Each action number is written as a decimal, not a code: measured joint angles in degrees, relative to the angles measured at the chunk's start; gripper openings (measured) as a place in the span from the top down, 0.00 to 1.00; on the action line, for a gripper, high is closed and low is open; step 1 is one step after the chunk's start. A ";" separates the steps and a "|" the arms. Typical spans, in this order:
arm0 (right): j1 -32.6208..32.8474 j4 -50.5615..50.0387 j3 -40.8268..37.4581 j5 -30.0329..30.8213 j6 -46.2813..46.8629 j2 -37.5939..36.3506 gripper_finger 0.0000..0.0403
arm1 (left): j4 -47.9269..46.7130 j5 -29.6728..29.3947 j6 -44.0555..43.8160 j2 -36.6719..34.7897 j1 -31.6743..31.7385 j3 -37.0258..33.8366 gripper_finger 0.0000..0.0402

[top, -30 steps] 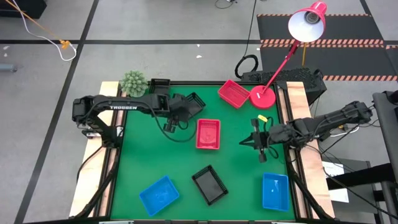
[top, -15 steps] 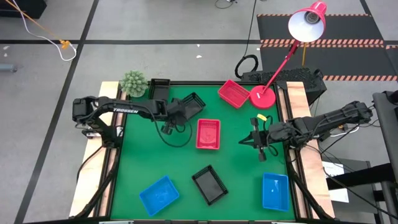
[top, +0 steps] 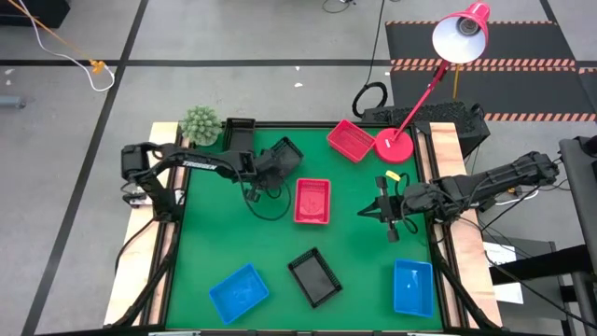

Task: Stack baskets by color
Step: Stack the top right black bin on the other top left black bin

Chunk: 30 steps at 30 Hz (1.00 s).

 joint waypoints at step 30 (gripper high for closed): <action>0.01 0.16 0.02 0.02 -0.48 0.00 1.00 | -16.09 -8.20 -10.63 -17.75 -1.08 7.34 0.98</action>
